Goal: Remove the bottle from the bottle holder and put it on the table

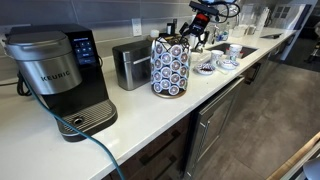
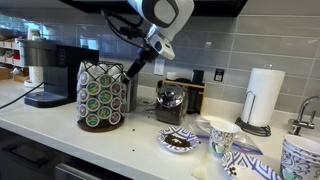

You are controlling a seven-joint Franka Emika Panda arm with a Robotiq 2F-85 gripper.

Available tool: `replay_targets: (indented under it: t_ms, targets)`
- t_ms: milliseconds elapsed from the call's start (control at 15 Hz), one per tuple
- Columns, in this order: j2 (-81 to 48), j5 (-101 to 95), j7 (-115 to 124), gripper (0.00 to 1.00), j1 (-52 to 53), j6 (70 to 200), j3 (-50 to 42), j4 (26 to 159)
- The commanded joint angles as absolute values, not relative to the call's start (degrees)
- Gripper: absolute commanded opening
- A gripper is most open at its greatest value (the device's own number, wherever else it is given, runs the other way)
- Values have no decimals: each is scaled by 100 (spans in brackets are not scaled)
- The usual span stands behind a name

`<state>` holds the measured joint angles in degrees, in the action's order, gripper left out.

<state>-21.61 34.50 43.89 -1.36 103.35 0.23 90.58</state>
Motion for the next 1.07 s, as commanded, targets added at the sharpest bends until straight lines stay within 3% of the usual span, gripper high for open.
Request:
replay_targets:
  t_ms: [0,1000]
  targets:
    - [-2416,3711,4455,100,-125,10144,73,8769]
    - [-2714,3933,4593,100,-82,9899,104,8478]
